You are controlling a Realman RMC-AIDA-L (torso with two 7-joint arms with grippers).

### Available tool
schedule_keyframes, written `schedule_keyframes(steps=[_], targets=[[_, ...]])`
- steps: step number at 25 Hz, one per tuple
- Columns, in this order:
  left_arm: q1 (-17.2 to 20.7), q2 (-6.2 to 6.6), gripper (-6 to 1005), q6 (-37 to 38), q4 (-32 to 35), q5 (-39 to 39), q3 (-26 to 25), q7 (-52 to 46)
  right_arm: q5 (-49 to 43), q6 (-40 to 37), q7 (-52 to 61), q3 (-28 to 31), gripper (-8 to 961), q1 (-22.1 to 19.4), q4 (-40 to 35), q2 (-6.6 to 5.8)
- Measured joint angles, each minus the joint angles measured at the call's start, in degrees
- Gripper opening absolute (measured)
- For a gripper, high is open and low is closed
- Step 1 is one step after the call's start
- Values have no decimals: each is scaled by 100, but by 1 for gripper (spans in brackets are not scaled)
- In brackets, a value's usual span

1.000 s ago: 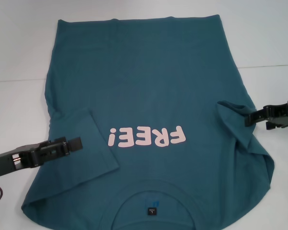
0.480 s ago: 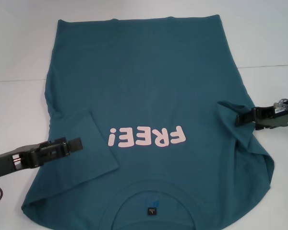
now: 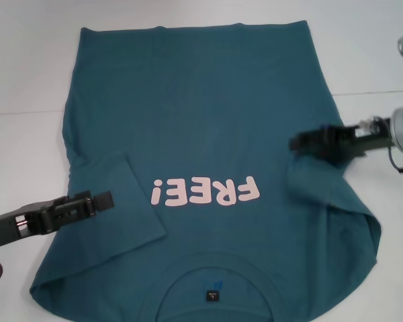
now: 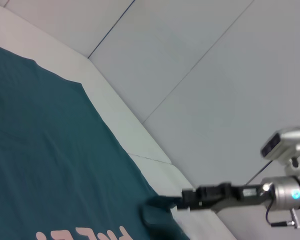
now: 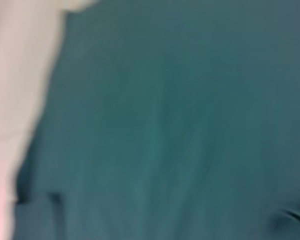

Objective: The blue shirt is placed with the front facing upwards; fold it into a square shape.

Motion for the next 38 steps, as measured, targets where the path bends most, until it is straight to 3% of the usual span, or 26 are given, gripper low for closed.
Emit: schedule_keyframes(steps=[3,8,15,19,22,30,36,38], targets=[[0,1,949,2,-3,0,0,-7,415,-185,-218,-31,759,27,17,-4],[0,14,950,26,-5,0,-4,-28,358,-300,-241,-65,758,72,-9,-11],[0,20,949,22,-5,-3,-68,-37,-19,-479,155,-64,756,-100,-29,-373],[5,20,949,-1,-5,-7,-71,-37,-129,-567,255,-62,755,-171,5,-424],[-11,20,948,-1,-5,-9,-71,-37,-309,-293,268,-58,755,-190,50,-352],[-29,20,949,0,-5,-12,-70,-61,-589,1047,191,-77,753,-203,-71,57],[-13,28,950,0,-5,-68,-70,-64,-80,2157,-140,-92,752,-106,-20,156],[-11,32,949,10,-5,-70,-70,-67,90,2132,-194,-97,752,-60,-12,159]])
